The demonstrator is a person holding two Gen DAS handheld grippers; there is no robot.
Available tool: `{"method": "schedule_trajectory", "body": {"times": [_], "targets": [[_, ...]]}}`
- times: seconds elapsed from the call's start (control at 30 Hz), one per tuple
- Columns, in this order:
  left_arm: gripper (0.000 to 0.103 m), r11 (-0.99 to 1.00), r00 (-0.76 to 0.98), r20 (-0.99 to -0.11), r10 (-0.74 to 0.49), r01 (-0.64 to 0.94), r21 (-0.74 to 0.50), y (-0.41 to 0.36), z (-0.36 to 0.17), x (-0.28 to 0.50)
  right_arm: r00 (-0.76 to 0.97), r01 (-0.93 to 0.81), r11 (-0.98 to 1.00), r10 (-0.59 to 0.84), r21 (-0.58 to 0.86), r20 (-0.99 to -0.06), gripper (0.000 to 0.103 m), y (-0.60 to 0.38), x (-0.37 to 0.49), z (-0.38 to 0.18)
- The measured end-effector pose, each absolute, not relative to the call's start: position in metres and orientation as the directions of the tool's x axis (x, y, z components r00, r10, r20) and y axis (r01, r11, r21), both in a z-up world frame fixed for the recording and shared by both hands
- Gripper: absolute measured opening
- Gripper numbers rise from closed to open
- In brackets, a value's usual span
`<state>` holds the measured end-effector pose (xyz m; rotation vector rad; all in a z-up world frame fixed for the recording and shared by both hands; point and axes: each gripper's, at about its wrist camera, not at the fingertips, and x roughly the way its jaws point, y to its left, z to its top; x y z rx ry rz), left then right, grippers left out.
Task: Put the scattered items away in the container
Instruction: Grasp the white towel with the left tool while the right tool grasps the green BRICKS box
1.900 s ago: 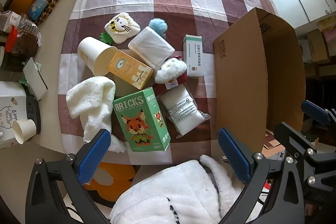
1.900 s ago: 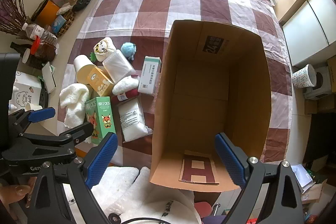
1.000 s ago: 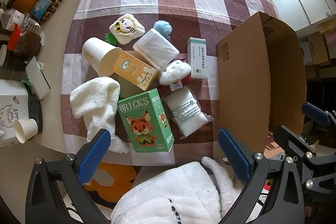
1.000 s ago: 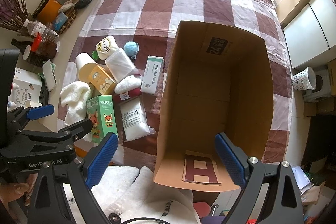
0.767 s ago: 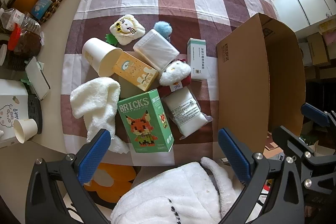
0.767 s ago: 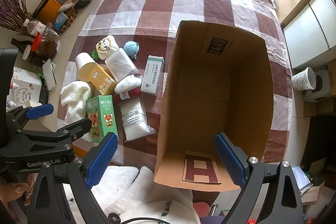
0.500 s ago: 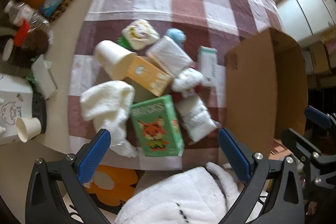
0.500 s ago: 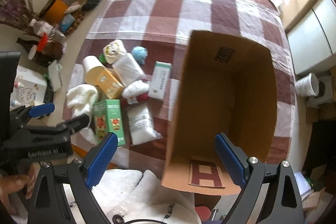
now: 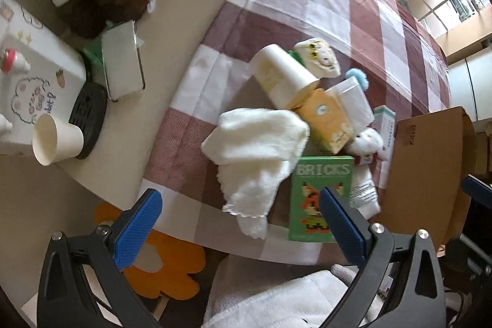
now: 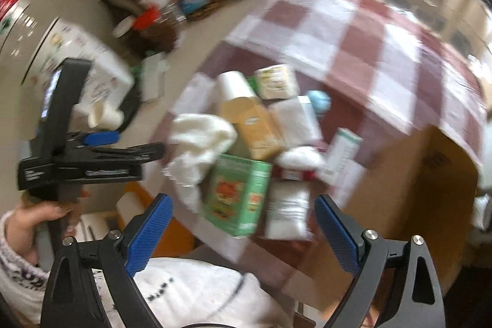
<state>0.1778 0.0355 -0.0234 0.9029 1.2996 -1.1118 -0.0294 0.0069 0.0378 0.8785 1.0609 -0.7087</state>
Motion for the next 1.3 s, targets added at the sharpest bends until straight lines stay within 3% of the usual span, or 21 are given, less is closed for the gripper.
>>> {"method": "schedule_trajectory", "body": {"times": [0.27, 0.47, 0.63, 0.93, 1.0, 1.23, 1.3], "targets": [[0.086, 0.209, -0.071, -0.99, -0.122, 0.973, -0.096, 0.03, -0.065, 0.182, 0.352, 0.811, 0.484, 0.044, 0.328, -0.935, 0.096, 0.018, 0.006, -0.014], [0.081, 0.126, -0.089, -0.987, -0.13, 0.986, -0.106, 0.018, -0.087, 0.168, 0.335, 0.856, 0.385, 0.097, 0.346, -0.937, 0.093, 0.014, -0.001, -0.056], [0.07, 0.092, -0.095, -0.988, -0.126, 0.99, -0.107, 0.01, -0.11, 0.165, 0.307, 0.885, 0.324, 0.135, 0.334, -0.942, 0.086, 0.01, -0.002, -0.091], [0.066, 0.104, -0.167, -0.98, -0.104, 0.979, -0.178, 0.003, -0.135, 0.166, 0.28, 0.905, 0.29, 0.145, 0.311, -0.949, 0.082, 0.003, 0.003, -0.123], [0.066, 0.104, -0.172, -0.98, -0.103, 0.978, -0.182, 0.002, -0.138, 0.165, 0.278, 0.907, 0.283, 0.158, 0.313, -0.948, 0.073, 0.003, 0.007, -0.132], [0.066, 0.096, -0.174, -0.979, -0.108, 0.978, -0.185, 0.0, -0.146, 0.167, 0.362, 0.879, 0.255, 0.193, 0.403, -0.912, 0.061, 0.002, 0.021, -0.146], [0.066, 0.088, -0.17, -0.979, -0.109, 0.98, -0.18, 0.0, -0.147, 0.167, 0.397, 0.867, 0.233, 0.211, 0.44, -0.893, 0.05, 0.001, 0.026, -0.15]]}}
